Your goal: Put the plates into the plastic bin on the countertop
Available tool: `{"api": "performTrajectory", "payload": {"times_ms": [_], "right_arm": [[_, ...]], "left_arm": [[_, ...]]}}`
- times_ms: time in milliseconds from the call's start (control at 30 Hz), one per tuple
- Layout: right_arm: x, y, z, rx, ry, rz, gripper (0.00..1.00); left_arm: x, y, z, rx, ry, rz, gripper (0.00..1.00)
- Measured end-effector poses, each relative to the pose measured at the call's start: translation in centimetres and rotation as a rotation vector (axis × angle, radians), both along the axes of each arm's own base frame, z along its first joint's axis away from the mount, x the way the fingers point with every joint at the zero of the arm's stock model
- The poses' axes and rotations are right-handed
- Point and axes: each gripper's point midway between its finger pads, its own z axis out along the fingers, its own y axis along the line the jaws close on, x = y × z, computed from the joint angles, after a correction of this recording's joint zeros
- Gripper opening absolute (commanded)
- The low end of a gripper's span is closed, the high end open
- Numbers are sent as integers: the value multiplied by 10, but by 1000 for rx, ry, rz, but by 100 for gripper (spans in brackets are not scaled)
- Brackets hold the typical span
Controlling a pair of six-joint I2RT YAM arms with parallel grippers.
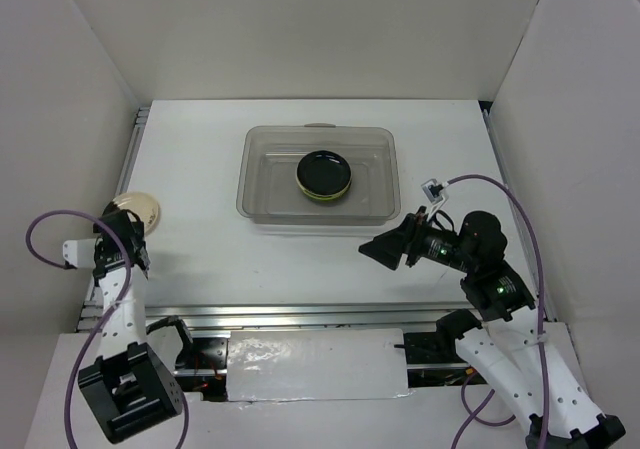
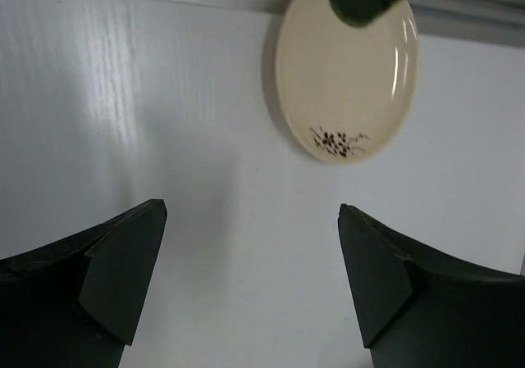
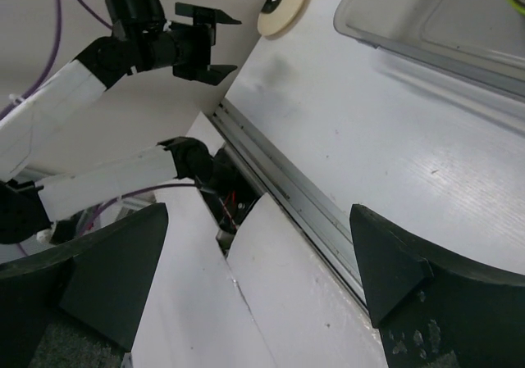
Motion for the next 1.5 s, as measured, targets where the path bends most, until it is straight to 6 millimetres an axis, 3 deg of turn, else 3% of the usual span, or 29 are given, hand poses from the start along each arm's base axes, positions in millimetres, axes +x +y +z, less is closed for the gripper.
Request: {"api": "performTrajectory", "payload": {"times_ms": [100, 300, 500, 800, 867, 933, 1033, 1133, 1200, 1400, 1500], "right_arm": [[-5, 2, -5, -1, 4, 34, 100], [-15, 3, -5, -15, -38, 81, 100], [-18, 3, -6, -23, -50, 100, 100], [-15, 5, -7, -24, -44, 110, 100], [-15, 6, -8, -25, -41, 110, 100], [-14, 6, -8, -27, -42, 110, 100], [-14, 6, -9, -30, -42, 110, 100], [-14, 6, -9, -30, -43, 111, 100], [-14, 6, -9, -31, -40, 111, 100], [-14, 5, -9, -35, -41, 102, 100], [-12, 4, -6, -40, -49, 87, 100]], "left_arm": [[-5, 14, -13, -4, -11, 69, 99], [9, 36, -30, -9, -16, 119, 99], [15, 46, -69, -58, 45, 152, 99], [51, 74, -67, -26, -13, 166, 90], [58, 79, -68, -22, -22, 170, 80], [64, 83, -70, -21, -29, 174, 78], [70, 87, -74, -25, -33, 172, 52], [72, 87, -81, -38, -29, 172, 15], [76, 86, -82, -51, -43, 171, 0], [91, 88, -71, -83, -57, 157, 0], [104, 82, -52, -92, -19, 113, 0]]}}
